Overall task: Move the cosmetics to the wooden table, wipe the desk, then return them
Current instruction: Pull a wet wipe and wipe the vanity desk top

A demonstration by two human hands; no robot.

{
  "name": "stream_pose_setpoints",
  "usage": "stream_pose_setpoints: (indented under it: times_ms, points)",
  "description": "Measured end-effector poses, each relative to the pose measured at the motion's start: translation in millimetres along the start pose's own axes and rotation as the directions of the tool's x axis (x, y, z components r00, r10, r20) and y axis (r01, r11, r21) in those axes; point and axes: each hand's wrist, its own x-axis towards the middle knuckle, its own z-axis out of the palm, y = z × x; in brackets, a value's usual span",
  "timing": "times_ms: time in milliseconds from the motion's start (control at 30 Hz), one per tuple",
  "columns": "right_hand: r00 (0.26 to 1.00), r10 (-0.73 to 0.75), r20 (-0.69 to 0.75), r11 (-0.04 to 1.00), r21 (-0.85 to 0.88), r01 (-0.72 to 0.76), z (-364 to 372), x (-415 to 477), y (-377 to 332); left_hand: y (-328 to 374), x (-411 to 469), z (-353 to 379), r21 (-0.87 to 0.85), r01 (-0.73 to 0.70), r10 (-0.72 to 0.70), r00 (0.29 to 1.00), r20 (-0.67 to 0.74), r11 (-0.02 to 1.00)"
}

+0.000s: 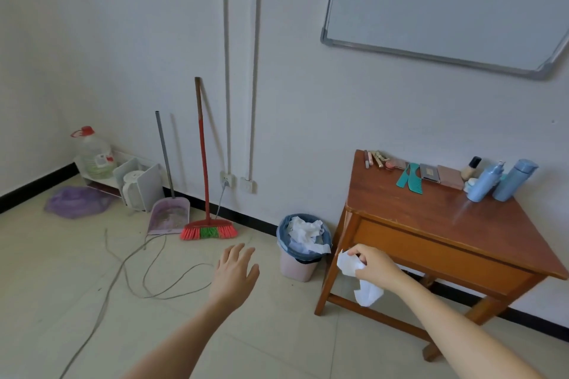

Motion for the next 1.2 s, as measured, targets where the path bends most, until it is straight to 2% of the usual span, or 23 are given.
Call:
stream_pose_setpoints:
  times_ms: [233,467,667,833,1033,1200]
  points:
    - [0.997,-0.082,0.015,0.99,0.119,0.079,-27.4,124.5,-1.9,37.4,126.0,9.3,0.01,0.036,-0.036,0.999,-0.025,0.999]
    - [0.998,-0.054,0.044,0.992,0.119,0.049,-20.5,229.1,-7.7,30.0,204.9,32.1,-0.054,0.145,-0.145,0.989,0.014,0.988]
    - [0.999,0.02,0.03,0.995,0.092,-0.023,-21.9,318.6,-2.6,8.8,301.2,40.3,-0.081,0.18,-0.179,0.984,0.028,0.98]
    - [0.995,0.09,0.049,0.992,0.08,-0.094,-32.0,389.1,0.8,2.7,390.7,39.6,-0.09,0.143,-0.132,0.984,0.116,0.986]
    - [0.985,0.162,0.063,0.981,0.095,-0.167,-37.4,458.8,11.8,0.2,472.9,38.6,-0.063,0.086,-0.075,0.984,0.159,0.994]
    - [0.967,0.186,0.175,0.974,0.098,-0.205,-22.3,496.1,33.2,-5.5,499.1,59.3,-0.052,0.165,-0.15,0.963,0.222,0.985]
